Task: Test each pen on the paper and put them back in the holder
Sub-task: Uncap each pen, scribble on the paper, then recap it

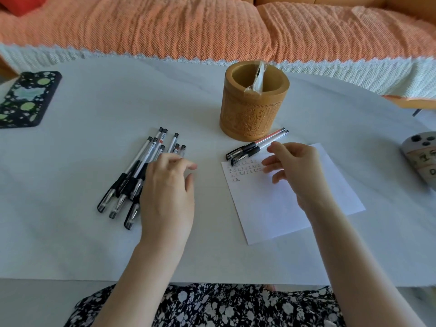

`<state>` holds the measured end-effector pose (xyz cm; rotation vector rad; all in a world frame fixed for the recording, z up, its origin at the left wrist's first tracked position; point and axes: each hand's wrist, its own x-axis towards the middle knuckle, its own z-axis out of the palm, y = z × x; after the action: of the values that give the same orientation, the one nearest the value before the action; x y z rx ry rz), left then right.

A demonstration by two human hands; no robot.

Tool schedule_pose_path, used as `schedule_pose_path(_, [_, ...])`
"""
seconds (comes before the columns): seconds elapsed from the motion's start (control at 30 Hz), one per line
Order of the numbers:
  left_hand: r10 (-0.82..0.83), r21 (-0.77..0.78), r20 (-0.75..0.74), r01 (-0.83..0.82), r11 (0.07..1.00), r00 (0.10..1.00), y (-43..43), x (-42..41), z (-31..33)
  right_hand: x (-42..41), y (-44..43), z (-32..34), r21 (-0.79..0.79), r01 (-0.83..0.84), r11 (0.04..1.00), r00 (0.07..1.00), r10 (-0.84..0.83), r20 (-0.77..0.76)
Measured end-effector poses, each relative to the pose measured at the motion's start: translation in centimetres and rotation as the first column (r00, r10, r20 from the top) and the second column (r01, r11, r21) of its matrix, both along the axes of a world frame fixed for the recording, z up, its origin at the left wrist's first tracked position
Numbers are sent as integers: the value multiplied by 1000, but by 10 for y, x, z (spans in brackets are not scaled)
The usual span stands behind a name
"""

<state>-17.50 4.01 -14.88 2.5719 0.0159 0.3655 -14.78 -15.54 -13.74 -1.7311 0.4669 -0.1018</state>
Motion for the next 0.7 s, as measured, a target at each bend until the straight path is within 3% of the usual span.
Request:
schedule_pose_path(0.23, [-34,-56,-18,33,998,999,-2,4,-1,-5,7,3,-1,-129,992,991,129,38])
schedule_pose_path(0.33, [-90,-208,73,103,973,993,-6,5,4,-8,14,5,65,-207,976,976,202,75])
schedule_pose_path(0.43, [-206,-398,187,266,878,960,-14,-1,14,-10,21,5,121,-333,935,942,323,93])
schedule_pose_path(0.5, [-261,-493,183,318,810,948,-19,-4,16,-11,25,5,104,-388,916,919,377,114])
schedule_pose_path(0.6, [-267,-593,117,283,754,957,-22,-6,13,-12,27,7,131,-367,921,922,342,182])
schedule_pose_path(0.7, [-272,-544,64,262,797,960,-20,-5,7,-10,21,8,224,-265,938,948,210,240])
